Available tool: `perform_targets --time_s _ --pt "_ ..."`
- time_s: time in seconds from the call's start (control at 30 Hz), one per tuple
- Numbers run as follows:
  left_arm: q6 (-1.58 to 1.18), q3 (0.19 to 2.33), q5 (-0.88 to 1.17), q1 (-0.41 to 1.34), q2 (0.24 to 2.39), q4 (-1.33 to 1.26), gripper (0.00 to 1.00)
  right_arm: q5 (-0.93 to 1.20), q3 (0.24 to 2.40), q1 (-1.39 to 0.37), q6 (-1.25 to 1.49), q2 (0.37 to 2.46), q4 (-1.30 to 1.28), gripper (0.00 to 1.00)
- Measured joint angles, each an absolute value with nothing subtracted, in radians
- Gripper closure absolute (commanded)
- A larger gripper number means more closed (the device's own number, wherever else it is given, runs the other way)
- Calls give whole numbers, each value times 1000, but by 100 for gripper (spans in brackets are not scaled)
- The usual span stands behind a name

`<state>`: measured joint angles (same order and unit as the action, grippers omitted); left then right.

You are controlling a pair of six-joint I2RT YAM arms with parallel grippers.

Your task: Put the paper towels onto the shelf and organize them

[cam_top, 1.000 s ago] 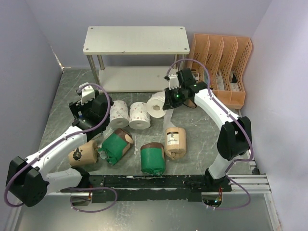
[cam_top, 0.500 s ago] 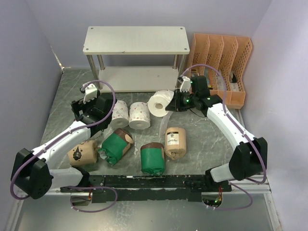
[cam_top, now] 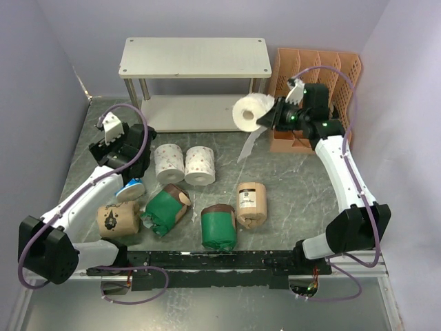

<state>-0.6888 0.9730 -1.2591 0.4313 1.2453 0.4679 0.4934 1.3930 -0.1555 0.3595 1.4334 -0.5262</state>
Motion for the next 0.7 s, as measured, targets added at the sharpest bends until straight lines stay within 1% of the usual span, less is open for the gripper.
perform_targets --time_s 0.2,0.43,0.57,0.7 --pt "-681 970 -1229 414 1213 451 4 563 1563 -105 396 1461 -589 100" --pt "-677 970 -1192 413 1226 448 4 675 1664 -107 482 1465 -613 100" --pt "-673 969 -1174 413 1231 447 4 813 1679 -84 641 1496 -533 100" --pt "-662 969 -1171 413 1231 445 4 947 1699 -37 844 1605 -406 100"
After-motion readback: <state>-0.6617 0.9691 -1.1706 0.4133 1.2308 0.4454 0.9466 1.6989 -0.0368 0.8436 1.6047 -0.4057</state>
